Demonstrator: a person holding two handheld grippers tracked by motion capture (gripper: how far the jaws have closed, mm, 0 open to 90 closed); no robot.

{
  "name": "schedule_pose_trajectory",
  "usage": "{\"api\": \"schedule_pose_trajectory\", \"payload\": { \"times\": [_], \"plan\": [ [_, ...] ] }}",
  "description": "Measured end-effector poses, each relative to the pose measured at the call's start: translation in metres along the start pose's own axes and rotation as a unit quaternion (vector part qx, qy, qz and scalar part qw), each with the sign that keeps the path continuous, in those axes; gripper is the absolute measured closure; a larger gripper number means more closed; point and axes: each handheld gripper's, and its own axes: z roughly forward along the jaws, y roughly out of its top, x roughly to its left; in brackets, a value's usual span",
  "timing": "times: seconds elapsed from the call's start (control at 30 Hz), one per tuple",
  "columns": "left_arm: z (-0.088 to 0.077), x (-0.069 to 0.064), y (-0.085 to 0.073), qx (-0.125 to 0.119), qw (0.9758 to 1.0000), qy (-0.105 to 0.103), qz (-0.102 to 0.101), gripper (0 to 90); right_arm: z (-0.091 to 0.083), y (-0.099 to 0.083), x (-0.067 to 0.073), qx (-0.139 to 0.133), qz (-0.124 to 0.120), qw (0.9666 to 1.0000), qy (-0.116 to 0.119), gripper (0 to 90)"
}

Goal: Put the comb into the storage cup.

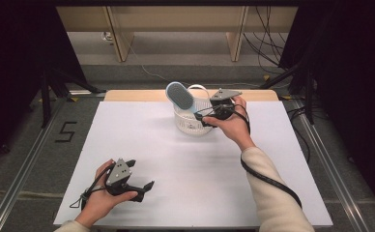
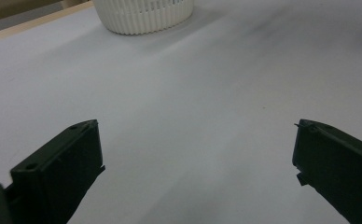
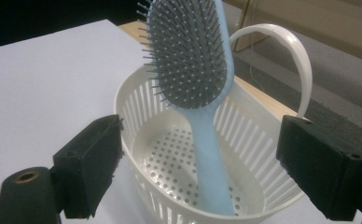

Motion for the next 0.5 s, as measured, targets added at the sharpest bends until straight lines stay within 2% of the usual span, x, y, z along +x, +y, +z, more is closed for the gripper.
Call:
{"api": "schedule_pose_trajectory", "payload": {
  "times": [0.5],
  "plan": [
    [0.000, 0.000, 0.000, 0.001, 1.0000, 0.001, 0.000, 1.0, -0.018, -0.017, 0.007, -0.005, 0.000, 1.0000, 0.004, 15.2]
  ]
}}
